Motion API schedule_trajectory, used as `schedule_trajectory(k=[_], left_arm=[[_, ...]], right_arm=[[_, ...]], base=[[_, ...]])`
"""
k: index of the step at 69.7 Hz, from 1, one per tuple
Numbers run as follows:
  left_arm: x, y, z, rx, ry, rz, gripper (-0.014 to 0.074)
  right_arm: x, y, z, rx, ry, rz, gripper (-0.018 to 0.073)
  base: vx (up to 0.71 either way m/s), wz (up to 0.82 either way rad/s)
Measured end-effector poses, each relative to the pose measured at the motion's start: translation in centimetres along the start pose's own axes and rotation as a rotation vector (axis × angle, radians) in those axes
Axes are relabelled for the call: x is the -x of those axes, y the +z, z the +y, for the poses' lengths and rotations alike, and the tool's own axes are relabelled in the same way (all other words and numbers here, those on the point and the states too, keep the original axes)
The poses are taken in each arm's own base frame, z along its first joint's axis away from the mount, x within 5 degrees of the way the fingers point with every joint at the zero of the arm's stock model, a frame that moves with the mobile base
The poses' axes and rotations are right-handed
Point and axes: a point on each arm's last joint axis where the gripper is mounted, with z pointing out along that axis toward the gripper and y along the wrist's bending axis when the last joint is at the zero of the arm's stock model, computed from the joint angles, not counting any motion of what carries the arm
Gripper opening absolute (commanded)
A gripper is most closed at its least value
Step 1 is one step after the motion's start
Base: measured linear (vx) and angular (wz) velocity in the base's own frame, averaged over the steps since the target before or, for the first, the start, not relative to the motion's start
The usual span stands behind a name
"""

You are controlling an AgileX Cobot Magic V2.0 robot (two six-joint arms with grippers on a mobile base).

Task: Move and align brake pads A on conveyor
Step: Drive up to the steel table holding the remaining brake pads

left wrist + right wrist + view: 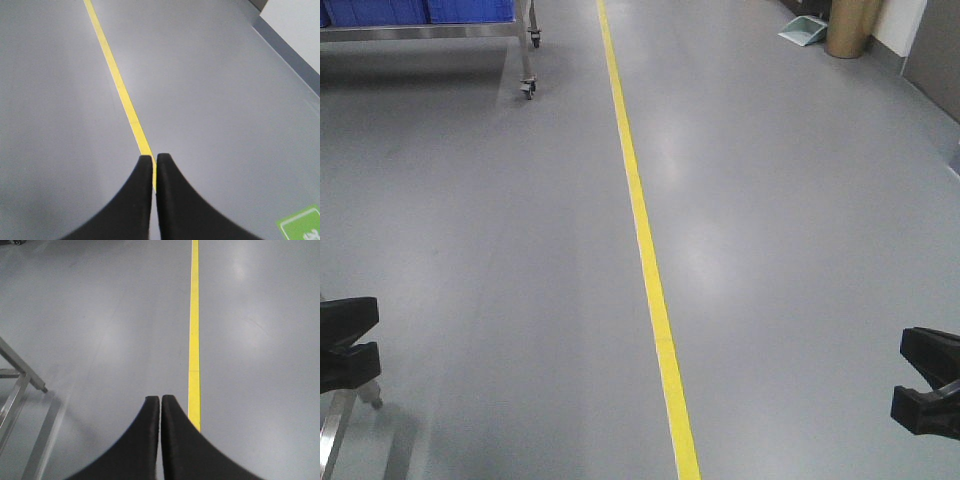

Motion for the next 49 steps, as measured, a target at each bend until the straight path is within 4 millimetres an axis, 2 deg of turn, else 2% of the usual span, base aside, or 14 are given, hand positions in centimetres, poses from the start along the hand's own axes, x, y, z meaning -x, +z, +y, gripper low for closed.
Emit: schedule_trajectory(k=[49], left_arm=[[0.00,0.00,0.00,0.000,0.000,0.000,-0.0006]], right_arm=[[0.00,0.00,0.00,0.000,0.000,0.000,-0.0010]], base=[[0.49,0.09]])
